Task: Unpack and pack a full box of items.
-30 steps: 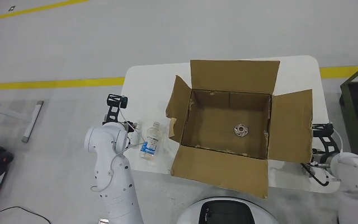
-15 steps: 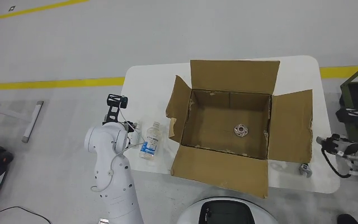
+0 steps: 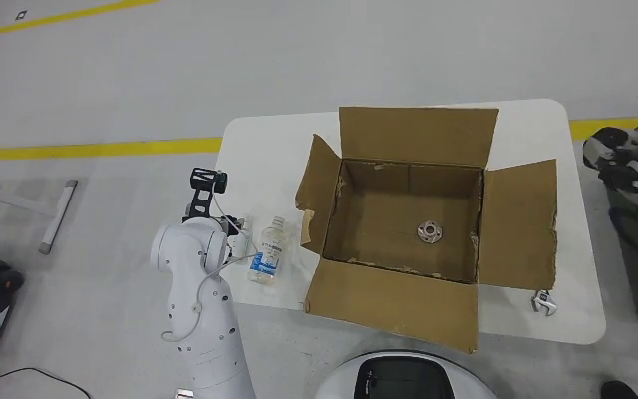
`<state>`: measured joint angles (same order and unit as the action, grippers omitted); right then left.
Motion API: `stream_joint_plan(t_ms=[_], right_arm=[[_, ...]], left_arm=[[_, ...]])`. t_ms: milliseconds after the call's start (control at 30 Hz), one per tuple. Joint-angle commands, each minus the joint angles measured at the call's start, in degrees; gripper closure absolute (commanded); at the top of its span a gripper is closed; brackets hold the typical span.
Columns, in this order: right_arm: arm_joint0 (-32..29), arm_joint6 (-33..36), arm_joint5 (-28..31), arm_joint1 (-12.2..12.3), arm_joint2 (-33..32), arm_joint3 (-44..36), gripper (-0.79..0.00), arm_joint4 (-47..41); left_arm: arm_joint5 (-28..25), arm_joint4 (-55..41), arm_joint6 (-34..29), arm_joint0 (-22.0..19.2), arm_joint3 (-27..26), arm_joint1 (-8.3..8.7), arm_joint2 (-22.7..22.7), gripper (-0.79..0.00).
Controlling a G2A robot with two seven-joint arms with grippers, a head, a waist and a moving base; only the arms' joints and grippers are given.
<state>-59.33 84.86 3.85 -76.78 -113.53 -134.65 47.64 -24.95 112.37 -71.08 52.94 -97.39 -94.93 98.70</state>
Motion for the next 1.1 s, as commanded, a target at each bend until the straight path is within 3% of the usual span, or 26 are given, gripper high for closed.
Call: stream_joint_plan(t_ms=[0,167,333,433,600,667,733,767,800,833,867,1067], right_arm=[[1.86,0.48,-1.42,0.27,6.37,0.0,0.0,2.73],[2.53,0.62,-5.15,0.51,21.21,0.0,0.0,12.68],[-1.49,0.72,-9.87,0.49,32.93,0.0,0.0,26.49],[-3.38,1.64,-12.21,0.4,36.99,2.71,0.0,31.61],[-1.59,3.14,-13.11,0.15,40.22,10.59,-0.003,35.57],[-0.46,3.14,-13.18,0.03,40.96,14.19,-0.058,35.87],[0.58,3.14,-12.26,-0.08,41.94,17.59,0.0,35.41],[1.11,3.14,-12.0,-0.12,42.35,18.8,-0.034,35.32],[1.41,3.14,-11.66,-0.15,42.8,20.1,-0.166,35.42],[1.52,3.14,-11.57,-0.17,43.07,20.87,-0.625,35.3],[1.52,3.14,-11.57,-0.17,43.07,20.87,-0.785,35.3],[1.52,3.14,-11.57,-0.17,43.07,20.87,-0.785,35.3]], left_arm=[[0.0,0.0,0.0,0.0,0.0,0.0,0.0,-0.785],[0.0,0.0,0.0,0.0,0.0,0.0,0.0,-0.785],[0.0,0.0,0.0,0.0,0.0,0.0,0.0,-0.785],[0.0,0.0,0.0,0.0,0.0,0.0,0.0,-0.785],[0.0,0.0,0.0,0.0,0.0,0.0,0.0,-0.785],[0.0,0.0,0.0,0.0,0.0,0.0,0.0,-0.785],[0.0,0.0,0.0,0.0,0.0,0.0,0.0,-0.785],[0.0,0.0,0.0,0.0,0.0,0.0,0.0,-0.785],[0.0,0.0,0.0,0.0,0.0,0.0,0.0,-0.785],[0.0,0.0,0.0,0.0,0.0,0.0,0.0,-0.785],[0.0,0.0,0.0,0.0,0.0,0.0,0.0,-0.785],[0.0,0.0,0.0,0.0,0.0,0.0,0.0,-0.785]])
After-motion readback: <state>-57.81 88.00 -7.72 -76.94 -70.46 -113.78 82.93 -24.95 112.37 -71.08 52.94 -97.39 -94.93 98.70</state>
